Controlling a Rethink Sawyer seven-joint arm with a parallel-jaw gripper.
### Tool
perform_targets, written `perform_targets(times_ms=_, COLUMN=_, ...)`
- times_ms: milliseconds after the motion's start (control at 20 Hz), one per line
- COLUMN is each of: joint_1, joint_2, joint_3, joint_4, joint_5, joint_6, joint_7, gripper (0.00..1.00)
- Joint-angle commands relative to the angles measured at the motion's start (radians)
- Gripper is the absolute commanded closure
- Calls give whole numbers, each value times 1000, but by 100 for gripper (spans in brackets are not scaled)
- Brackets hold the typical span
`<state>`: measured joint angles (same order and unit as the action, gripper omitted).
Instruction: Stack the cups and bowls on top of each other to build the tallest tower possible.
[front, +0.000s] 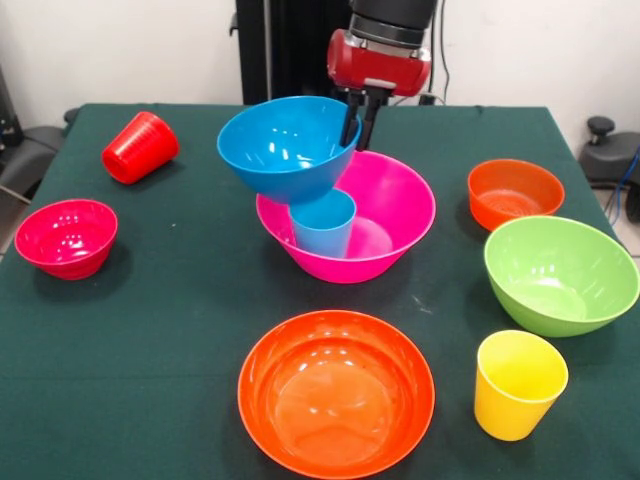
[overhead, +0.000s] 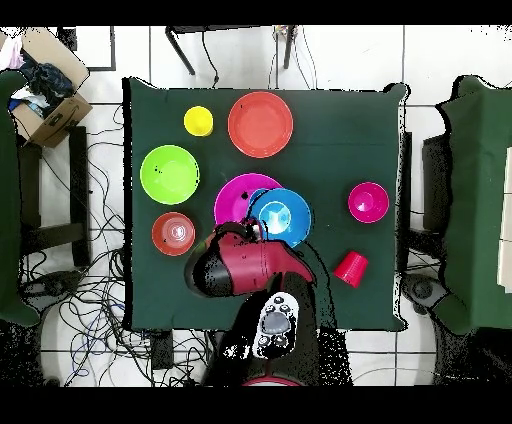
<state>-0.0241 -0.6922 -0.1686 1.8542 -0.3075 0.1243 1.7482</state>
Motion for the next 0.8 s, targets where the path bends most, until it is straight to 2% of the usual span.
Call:
perform_targets(times_ms=50, joint_1=52, joint_2=15, joint_3=61, joint_4=-79, joint_5=75, joint_6=49, joint_7=166, gripper=100)
perform_targets(times_ms=500, joint_1=88, joint_2=27, joint_3=30, joint_4=-90, joint_5=118, joint_6=56, joint_7=158, gripper=100)
perform_targets(times_ms=800, joint_1=80, joint_2=45, joint_3=18, joint_4=-101, joint_5=107, joint_6=24, joint_7=140, gripper=100)
